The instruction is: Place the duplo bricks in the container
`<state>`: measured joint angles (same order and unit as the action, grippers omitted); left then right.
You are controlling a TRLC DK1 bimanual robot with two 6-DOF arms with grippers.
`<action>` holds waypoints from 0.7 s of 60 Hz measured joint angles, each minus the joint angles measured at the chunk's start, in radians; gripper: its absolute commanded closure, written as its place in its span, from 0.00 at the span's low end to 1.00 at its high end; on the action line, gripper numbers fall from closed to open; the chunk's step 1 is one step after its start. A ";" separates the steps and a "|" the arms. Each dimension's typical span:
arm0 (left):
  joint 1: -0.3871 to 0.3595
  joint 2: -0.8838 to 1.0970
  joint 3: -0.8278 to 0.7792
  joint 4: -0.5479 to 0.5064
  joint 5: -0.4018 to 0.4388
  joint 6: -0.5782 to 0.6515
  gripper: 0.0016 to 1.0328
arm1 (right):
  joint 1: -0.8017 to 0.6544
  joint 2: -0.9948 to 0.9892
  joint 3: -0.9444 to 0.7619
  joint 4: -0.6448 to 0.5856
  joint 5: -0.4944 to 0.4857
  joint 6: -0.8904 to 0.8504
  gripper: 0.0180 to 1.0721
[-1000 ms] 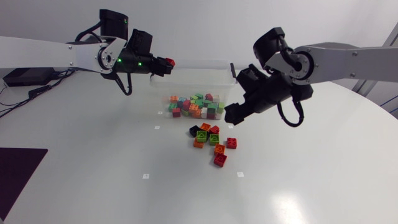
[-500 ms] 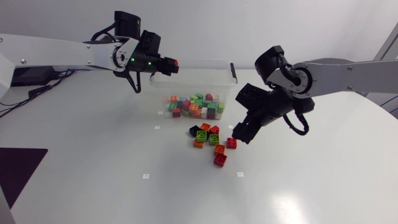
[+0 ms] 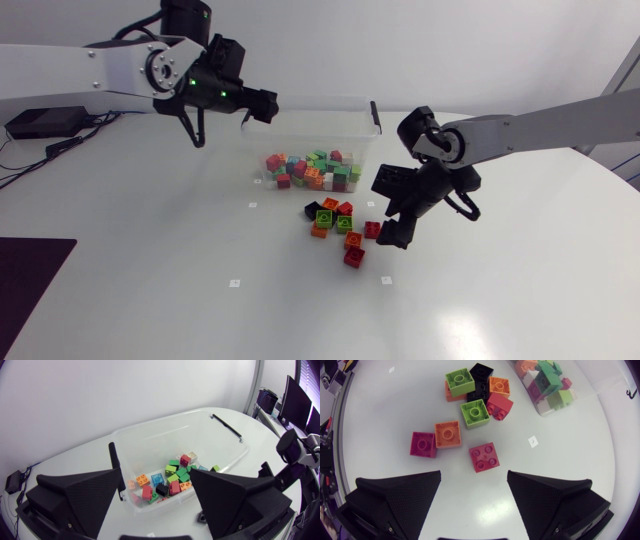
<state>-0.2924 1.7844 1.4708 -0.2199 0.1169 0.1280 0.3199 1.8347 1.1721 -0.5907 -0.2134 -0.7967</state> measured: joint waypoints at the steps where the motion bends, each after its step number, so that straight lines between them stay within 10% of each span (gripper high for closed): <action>1: 0.000 -0.021 -0.014 -0.010 0.000 0.000 0.05 | -0.001 0.006 0.005 0.000 0.000 -0.006 0.09; 42: -0.211 -0.304 -0.429 -0.125 0.039 0.323 0.07 | -0.027 0.148 0.064 0.040 -0.023 -0.103 0.13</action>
<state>-0.5034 1.4799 1.0416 -0.3447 0.1558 0.4515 0.2924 1.9831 1.2358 -0.5510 -0.2359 -0.8993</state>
